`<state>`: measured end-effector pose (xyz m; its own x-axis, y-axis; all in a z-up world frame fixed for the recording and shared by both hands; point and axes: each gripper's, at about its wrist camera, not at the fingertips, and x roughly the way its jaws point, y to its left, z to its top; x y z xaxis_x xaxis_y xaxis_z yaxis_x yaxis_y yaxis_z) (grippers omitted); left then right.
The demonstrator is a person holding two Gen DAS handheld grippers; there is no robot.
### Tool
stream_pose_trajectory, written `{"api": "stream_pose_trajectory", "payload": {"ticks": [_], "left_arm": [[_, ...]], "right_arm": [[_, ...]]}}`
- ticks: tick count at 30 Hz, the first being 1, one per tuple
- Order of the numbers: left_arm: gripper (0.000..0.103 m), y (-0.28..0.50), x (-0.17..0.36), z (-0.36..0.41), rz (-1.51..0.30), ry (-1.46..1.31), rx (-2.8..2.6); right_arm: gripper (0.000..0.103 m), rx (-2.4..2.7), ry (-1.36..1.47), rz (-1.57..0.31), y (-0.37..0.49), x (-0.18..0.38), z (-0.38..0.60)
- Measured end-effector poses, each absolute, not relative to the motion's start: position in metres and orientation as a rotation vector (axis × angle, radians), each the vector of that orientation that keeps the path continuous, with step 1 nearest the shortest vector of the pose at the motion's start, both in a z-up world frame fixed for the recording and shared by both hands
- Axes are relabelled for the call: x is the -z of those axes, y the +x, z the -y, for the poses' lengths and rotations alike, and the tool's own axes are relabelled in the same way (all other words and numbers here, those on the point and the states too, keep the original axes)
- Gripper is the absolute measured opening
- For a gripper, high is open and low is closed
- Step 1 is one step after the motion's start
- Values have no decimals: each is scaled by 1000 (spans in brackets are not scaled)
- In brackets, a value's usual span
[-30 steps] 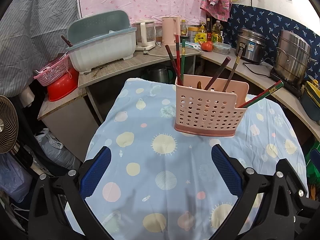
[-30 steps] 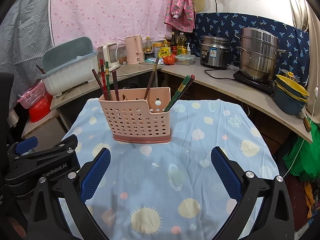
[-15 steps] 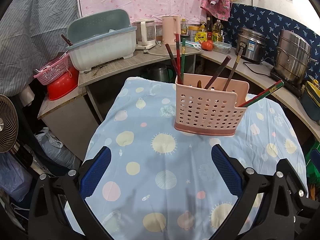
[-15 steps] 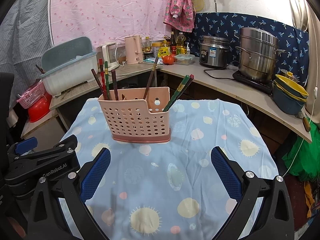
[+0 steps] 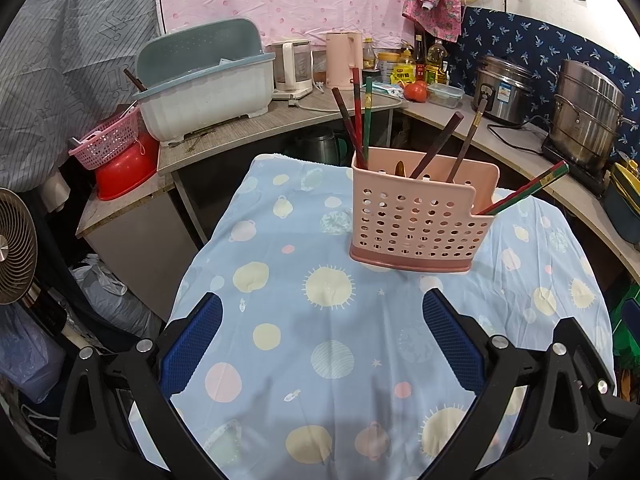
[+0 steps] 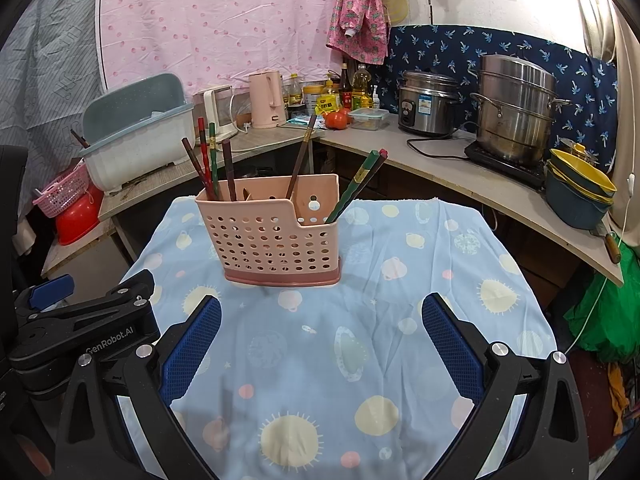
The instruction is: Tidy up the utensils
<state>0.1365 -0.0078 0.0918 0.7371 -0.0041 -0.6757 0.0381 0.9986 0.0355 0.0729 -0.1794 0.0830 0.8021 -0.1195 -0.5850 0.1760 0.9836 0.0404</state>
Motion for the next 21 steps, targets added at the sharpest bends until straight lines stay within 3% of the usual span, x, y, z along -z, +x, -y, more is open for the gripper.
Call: {"api": "stream_pose_trajectory", "payload": {"ticks": [21], "left_arm": [[96,137,-93,9,-735,55,14]], "right_arm": [[97,165,97,-620,71,-82,183]]}}
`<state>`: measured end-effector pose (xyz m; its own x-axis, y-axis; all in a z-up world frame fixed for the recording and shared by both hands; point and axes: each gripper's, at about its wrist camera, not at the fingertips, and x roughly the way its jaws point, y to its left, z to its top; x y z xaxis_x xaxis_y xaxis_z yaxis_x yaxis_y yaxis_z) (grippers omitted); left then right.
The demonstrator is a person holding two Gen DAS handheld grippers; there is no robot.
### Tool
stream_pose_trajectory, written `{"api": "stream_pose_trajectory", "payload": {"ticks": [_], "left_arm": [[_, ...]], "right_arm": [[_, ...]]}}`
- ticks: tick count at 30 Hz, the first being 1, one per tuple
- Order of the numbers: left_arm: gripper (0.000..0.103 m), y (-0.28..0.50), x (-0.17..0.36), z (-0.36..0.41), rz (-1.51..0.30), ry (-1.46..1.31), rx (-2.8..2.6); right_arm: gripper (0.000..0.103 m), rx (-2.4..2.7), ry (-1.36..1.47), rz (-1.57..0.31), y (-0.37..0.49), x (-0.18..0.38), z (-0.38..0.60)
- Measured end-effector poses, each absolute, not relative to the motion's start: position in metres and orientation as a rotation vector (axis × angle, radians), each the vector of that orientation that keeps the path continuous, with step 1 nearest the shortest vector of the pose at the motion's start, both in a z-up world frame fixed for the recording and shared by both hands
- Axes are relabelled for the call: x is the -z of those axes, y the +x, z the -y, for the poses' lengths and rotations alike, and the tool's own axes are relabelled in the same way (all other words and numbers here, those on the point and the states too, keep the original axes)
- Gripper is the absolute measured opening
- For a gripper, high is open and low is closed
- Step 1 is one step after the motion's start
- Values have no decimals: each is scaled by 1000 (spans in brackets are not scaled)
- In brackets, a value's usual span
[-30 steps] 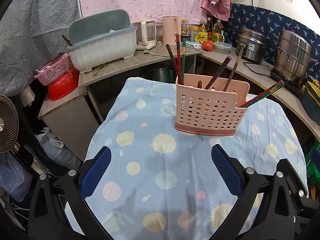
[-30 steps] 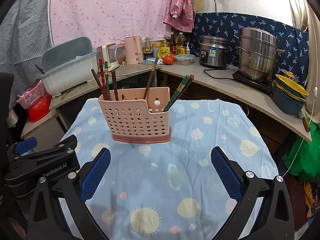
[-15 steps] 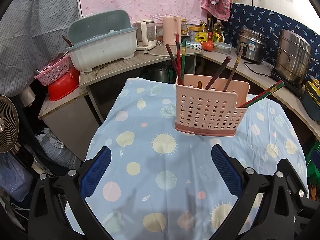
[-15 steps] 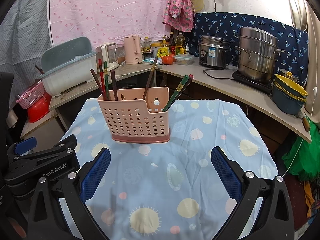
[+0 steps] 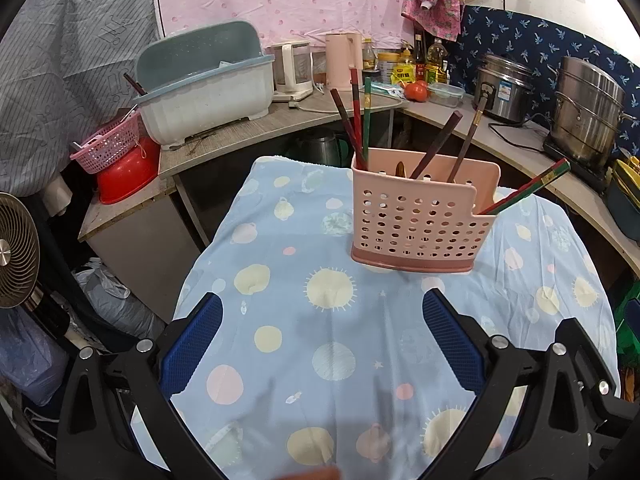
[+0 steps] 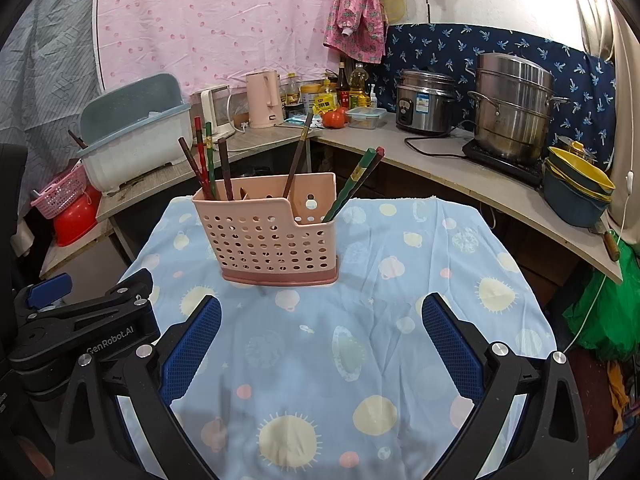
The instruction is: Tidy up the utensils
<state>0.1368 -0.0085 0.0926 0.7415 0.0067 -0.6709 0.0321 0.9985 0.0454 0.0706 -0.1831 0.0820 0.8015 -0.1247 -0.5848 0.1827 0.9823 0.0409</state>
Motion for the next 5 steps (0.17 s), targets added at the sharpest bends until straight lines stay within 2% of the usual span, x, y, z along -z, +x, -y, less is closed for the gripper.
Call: {"api": "stream_pose_trajectory", "payload": {"ticks": [5], "left_arm": [[96,138,-92,10,-745,58,15]], "right_arm": [[97,172,99,-624,70,-81,184]]}}
